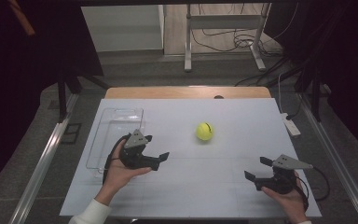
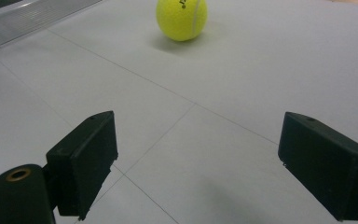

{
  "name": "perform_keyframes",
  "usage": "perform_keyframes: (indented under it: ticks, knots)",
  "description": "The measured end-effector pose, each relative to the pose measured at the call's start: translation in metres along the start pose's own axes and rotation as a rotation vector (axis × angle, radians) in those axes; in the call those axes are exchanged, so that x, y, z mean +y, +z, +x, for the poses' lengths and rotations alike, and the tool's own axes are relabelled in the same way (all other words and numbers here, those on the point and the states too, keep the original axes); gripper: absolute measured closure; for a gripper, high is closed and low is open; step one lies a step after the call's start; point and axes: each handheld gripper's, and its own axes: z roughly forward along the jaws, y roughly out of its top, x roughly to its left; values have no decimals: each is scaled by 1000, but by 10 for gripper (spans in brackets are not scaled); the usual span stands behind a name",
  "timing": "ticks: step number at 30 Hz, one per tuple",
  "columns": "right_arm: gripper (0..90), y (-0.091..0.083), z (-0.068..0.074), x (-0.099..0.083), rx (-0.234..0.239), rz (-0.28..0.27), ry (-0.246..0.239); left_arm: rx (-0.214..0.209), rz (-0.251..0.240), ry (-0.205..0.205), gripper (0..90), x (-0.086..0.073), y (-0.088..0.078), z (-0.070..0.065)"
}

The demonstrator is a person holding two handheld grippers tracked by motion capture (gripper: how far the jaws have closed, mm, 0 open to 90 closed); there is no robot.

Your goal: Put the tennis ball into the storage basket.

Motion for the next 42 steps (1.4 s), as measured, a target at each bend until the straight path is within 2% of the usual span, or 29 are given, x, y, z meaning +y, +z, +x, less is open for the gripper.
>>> perform_keyframes:
  ticks: [42]
  knots:
    - [119, 1, -1, -1, 2, 3, 0, -35, 51, 34, 112, 17, 27, -6]
